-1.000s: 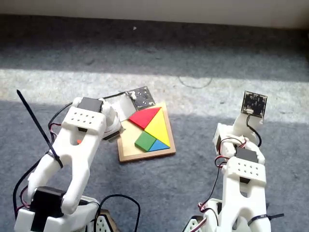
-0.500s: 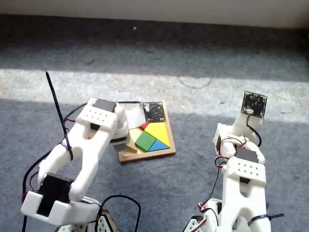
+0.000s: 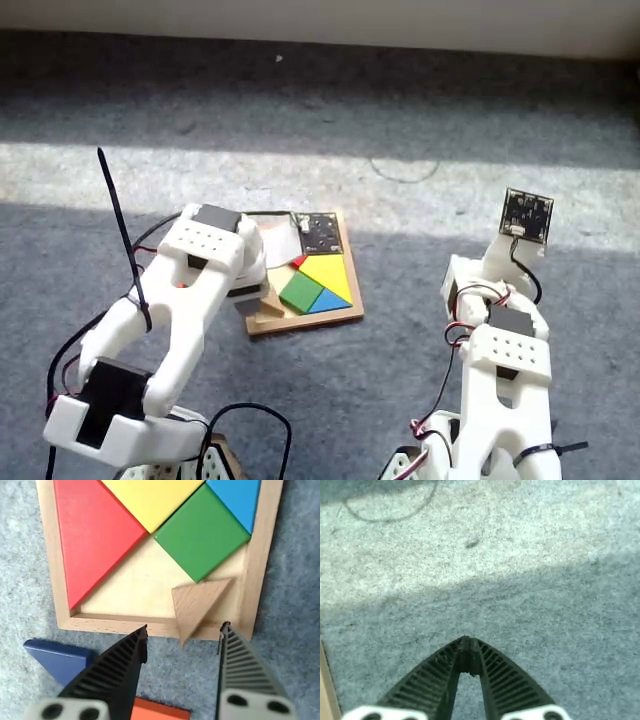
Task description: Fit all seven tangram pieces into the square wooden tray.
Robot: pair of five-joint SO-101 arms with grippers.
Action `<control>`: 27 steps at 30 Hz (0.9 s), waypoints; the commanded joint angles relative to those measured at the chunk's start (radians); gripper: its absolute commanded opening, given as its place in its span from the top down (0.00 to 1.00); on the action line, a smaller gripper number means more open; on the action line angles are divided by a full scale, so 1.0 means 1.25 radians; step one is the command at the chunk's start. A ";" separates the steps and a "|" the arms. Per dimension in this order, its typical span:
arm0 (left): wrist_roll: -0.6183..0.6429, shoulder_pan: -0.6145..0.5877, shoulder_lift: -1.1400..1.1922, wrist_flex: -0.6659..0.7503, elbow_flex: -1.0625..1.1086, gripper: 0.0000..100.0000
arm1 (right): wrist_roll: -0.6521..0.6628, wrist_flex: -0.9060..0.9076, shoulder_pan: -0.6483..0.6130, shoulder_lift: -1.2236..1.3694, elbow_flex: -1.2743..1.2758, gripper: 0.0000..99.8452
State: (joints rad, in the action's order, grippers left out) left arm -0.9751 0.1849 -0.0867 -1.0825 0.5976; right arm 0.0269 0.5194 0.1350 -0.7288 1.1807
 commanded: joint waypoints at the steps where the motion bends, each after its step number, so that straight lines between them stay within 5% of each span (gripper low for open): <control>1: -0.002 0.012 -0.060 -0.083 -0.040 0.76 | 0.009 -0.018 -0.007 -0.023 -0.006 0.99; 6: -0.001 0.003 -0.090 -0.088 -0.023 0.76 | 0.009 -0.018 -0.007 -0.023 -0.006 0.99; 14: 0.066 -0.069 -0.001 0.158 0.023 0.76 | 0.009 -0.018 -0.007 -0.024 -0.006 0.99; 27: 0.160 -0.056 0.068 0.279 -0.024 0.76 | 0.009 -0.018 -0.007 -0.024 -0.007 0.99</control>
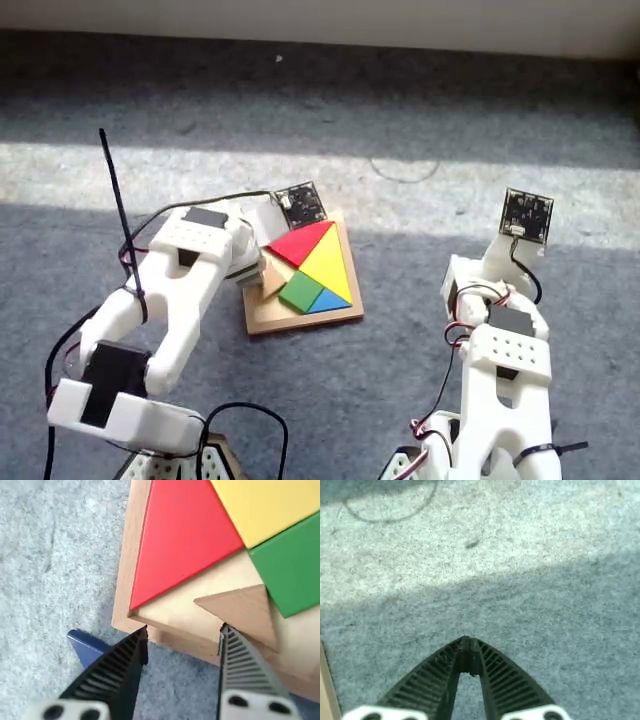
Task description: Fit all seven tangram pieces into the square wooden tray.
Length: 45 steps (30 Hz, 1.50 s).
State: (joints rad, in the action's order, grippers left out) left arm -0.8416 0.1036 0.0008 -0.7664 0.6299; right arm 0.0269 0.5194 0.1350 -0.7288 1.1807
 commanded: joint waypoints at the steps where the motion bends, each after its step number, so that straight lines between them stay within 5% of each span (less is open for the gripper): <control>1: 0.055 0.014 -0.002 0.026 -0.052 0.76 | 0.009 -0.018 -0.007 -0.024 -0.007 0.99; 37: 0.124 0.036 -0.007 -0.068 -0.050 0.76 | 0.009 -0.018 -0.006 -0.024 -0.007 0.99; 45: 0.206 0.062 -0.007 -0.053 -0.053 0.76 | 0.009 -0.018 -0.006 -0.024 -0.007 0.99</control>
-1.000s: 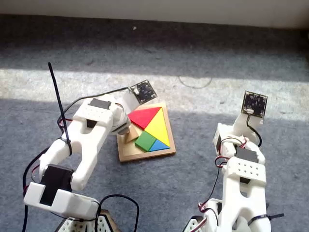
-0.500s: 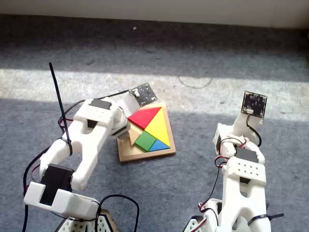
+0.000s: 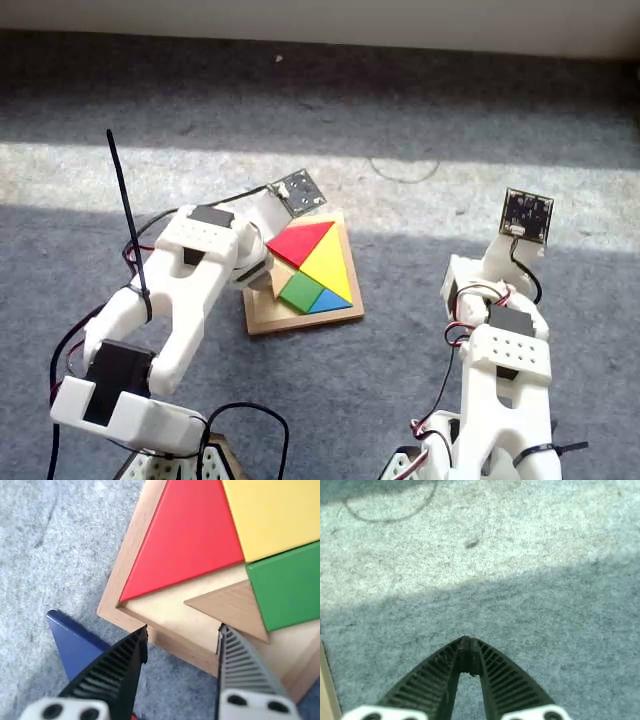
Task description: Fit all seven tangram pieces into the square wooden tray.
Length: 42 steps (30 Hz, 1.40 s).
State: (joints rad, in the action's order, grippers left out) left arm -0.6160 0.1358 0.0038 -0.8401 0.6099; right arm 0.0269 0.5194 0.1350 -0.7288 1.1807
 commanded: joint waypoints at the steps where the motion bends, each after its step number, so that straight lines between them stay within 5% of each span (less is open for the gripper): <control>1: 0.026 0.040 -0.009 0.017 -0.034 0.76 | 0.009 -0.018 -0.006 -0.024 -0.007 0.99; 21: 0.162 0.001 -0.033 0.066 -0.034 0.76 | 0.009 -0.037 -0.006 -0.023 -0.006 0.99; 27: 0.167 -0.044 -0.159 -0.056 -0.033 0.76 | 0.009 -0.037 -0.006 -0.023 -0.004 0.99; 42: 0.279 -0.327 -0.224 -0.161 -0.034 0.76 | 0.009 -0.037 -0.006 -0.023 -0.004 0.99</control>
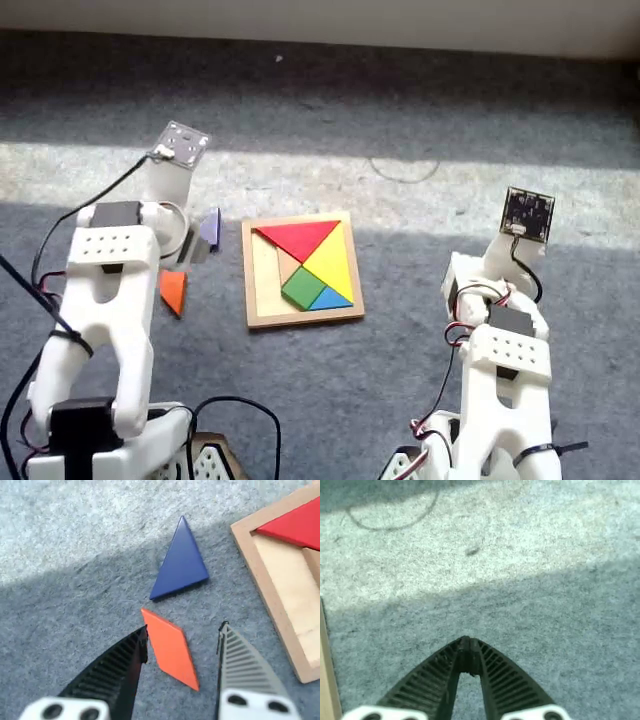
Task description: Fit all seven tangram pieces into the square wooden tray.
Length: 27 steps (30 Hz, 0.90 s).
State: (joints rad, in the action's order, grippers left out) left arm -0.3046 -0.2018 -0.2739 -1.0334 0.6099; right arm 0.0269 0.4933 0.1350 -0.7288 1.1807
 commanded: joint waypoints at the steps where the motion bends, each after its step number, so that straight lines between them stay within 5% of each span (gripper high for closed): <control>1: 0.031 -0.066 0.008 -0.006 -0.034 0.76 | 0.009 -0.017 -0.006 -0.023 -0.004 0.99; 27: 0.095 -0.106 0.249 0.022 -0.057 0.82 | 0.045 -0.020 -0.007 -0.023 0.014 0.99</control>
State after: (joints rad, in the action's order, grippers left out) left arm -0.1972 -0.3383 0.0407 -1.0242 0.5808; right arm 0.0698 0.4902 0.1350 -0.7288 1.2022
